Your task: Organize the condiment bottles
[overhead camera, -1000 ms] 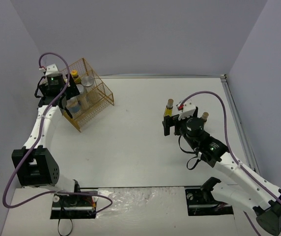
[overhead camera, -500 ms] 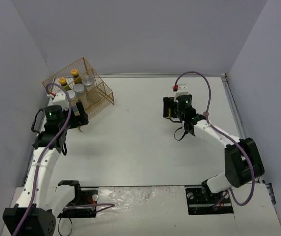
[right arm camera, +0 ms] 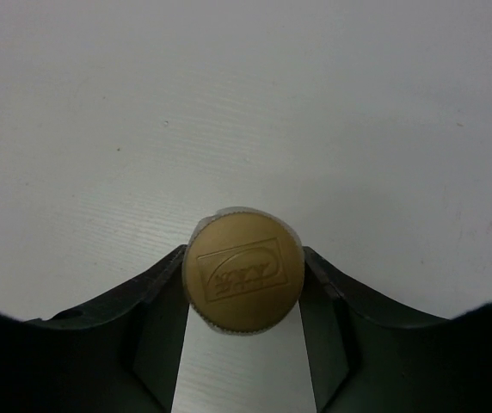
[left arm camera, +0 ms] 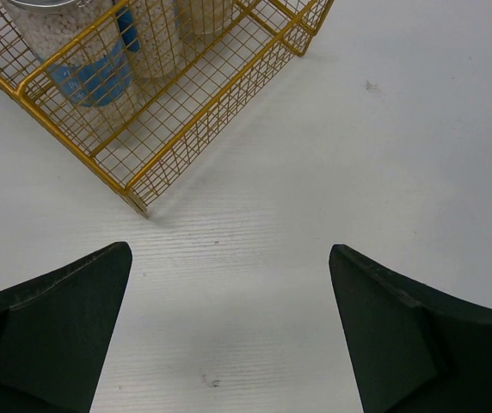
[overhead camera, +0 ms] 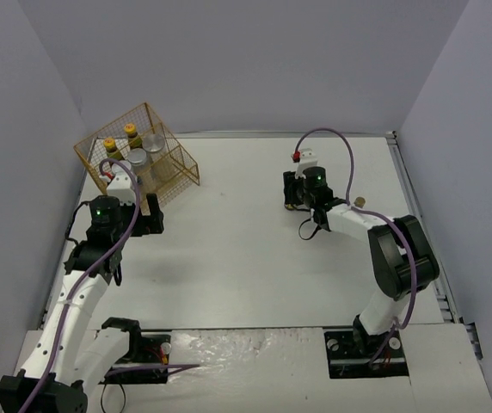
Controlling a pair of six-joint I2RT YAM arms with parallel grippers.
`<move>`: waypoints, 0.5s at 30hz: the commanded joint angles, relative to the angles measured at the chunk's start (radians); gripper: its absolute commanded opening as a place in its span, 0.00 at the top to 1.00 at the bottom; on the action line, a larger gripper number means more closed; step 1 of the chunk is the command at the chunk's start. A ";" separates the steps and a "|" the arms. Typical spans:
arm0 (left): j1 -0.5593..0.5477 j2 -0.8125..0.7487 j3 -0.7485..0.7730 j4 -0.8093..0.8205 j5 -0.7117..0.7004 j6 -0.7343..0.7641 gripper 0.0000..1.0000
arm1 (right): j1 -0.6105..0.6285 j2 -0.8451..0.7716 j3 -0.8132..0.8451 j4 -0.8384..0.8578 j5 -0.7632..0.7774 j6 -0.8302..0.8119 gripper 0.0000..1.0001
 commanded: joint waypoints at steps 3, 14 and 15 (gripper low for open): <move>0.002 -0.001 0.049 0.063 -0.008 0.010 0.03 | 0.043 0.041 0.021 0.158 -0.138 -0.020 0.82; 0.003 -0.002 0.042 0.080 0.034 0.010 0.03 | 0.350 0.121 0.068 0.201 -0.205 -0.042 0.85; 0.003 -0.002 0.040 0.082 0.038 0.012 0.03 | 0.375 0.128 0.072 0.201 -0.209 -0.042 0.84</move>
